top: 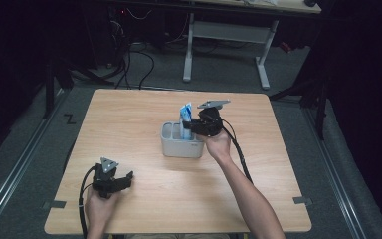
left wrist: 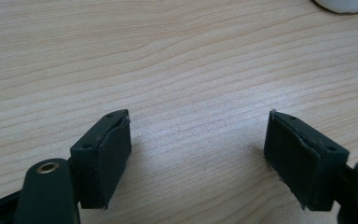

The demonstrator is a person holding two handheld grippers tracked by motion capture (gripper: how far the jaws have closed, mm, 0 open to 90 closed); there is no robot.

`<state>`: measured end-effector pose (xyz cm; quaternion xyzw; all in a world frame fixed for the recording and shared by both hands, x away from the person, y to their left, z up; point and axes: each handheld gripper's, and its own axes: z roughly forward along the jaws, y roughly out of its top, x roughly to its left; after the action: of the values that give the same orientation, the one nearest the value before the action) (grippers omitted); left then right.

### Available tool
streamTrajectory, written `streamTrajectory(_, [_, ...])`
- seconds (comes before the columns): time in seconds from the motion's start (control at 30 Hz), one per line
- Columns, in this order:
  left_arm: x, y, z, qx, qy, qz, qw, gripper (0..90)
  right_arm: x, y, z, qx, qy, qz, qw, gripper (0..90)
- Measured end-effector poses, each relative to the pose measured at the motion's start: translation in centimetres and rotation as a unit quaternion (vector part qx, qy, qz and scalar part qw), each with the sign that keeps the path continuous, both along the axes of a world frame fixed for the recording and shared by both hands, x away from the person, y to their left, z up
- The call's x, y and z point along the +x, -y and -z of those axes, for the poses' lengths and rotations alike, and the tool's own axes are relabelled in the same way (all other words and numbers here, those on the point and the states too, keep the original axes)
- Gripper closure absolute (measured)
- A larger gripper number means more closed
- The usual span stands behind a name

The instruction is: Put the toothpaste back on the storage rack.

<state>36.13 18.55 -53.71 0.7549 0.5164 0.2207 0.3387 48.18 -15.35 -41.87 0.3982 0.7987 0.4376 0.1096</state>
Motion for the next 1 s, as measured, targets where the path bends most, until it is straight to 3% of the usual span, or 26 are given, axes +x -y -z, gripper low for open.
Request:
streamTrajectory(0.2, [0.0, 0.0, 0.0, 0.0, 0.0, 0.0, 1.0, 23.5, 0.0, -0.2, 0.2, 0.0, 0.004, 0.002, 1.0, 69.3])
streamTrajectory(0.5, [0.0, 0.0, 0.0, 0.0, 0.0, 0.0, 1.0, 23.5, -0.3, 0.1, 0.2, -0.005, 0.004, 0.007, 1.0, 55.1])
streamTrajectory(0.57, [0.0, 0.0, 0.0, 0.0, 0.0, 0.0, 1.0, 23.5, -0.7, 0.2, 0.1, -0.006, 0.016, 0.009, 0.9998, 53.4])
streamTrajectory(1.0, [0.0, 0.0, 0.0, 0.001, 0.0, 0.0, 1.0, 23.5, -1.8, 2.4, -0.7, 0.021, 0.039, 0.023, 0.9988, 48.9])
